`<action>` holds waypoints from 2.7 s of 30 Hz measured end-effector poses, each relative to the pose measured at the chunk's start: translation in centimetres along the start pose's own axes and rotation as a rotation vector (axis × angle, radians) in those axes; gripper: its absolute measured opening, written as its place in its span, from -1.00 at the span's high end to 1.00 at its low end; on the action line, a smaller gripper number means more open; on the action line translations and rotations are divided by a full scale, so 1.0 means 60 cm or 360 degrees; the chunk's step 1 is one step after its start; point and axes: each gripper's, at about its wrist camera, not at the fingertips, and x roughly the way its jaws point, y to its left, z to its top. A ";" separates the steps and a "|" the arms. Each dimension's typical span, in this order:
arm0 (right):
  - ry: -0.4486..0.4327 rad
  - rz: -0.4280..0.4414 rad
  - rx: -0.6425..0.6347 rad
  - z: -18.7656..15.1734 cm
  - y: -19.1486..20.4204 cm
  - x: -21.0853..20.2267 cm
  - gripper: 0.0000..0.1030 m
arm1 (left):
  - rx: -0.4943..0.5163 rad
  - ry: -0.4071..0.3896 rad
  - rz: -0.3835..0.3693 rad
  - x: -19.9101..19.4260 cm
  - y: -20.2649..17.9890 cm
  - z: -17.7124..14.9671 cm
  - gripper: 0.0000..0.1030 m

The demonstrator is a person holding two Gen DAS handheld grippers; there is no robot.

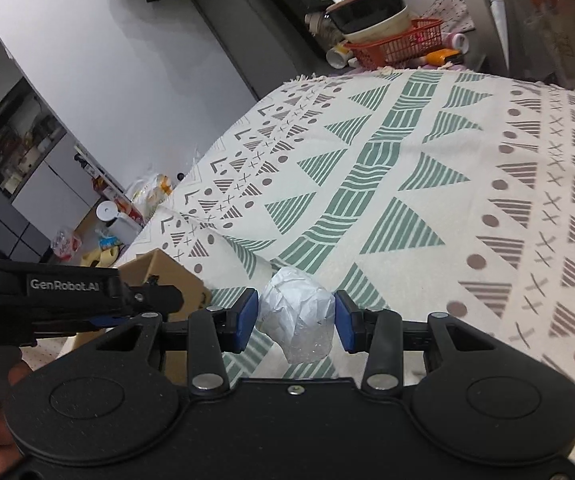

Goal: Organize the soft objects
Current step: 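Carry the black item and white bag into the box and open both tools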

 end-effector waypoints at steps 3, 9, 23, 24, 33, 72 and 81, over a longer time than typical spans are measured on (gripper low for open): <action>-0.0027 -0.0002 0.0023 -0.005 0.010 -0.026 0.21 | 0.0007 -0.0048 -0.0012 -0.032 0.004 -0.011 0.32; -0.0075 -0.0003 0.0020 -0.007 0.033 -0.067 0.21 | 0.0005 -0.0141 -0.0033 -0.090 0.017 -0.030 0.32; -0.0189 0.0026 -0.0075 -0.005 0.108 -0.149 0.20 | 0.0029 -0.0301 -0.0120 -0.198 0.053 -0.038 0.31; -0.0196 0.0034 -0.0080 -0.004 0.113 -0.152 0.20 | 0.0028 -0.0308 -0.0125 -0.203 0.057 -0.037 0.31; -0.0230 0.0069 -0.0123 -0.005 0.161 -0.166 0.20 | 0.0016 -0.0361 -0.0152 -0.245 0.103 -0.032 0.31; 0.0066 0.0048 -0.0261 -0.061 0.331 -0.016 0.20 | -0.0293 -0.0035 -0.0141 -0.090 0.343 -0.043 0.28; 0.0130 0.0024 -0.0260 -0.069 0.338 0.013 0.20 | -0.0362 -0.0001 -0.0149 -0.055 0.358 -0.045 0.13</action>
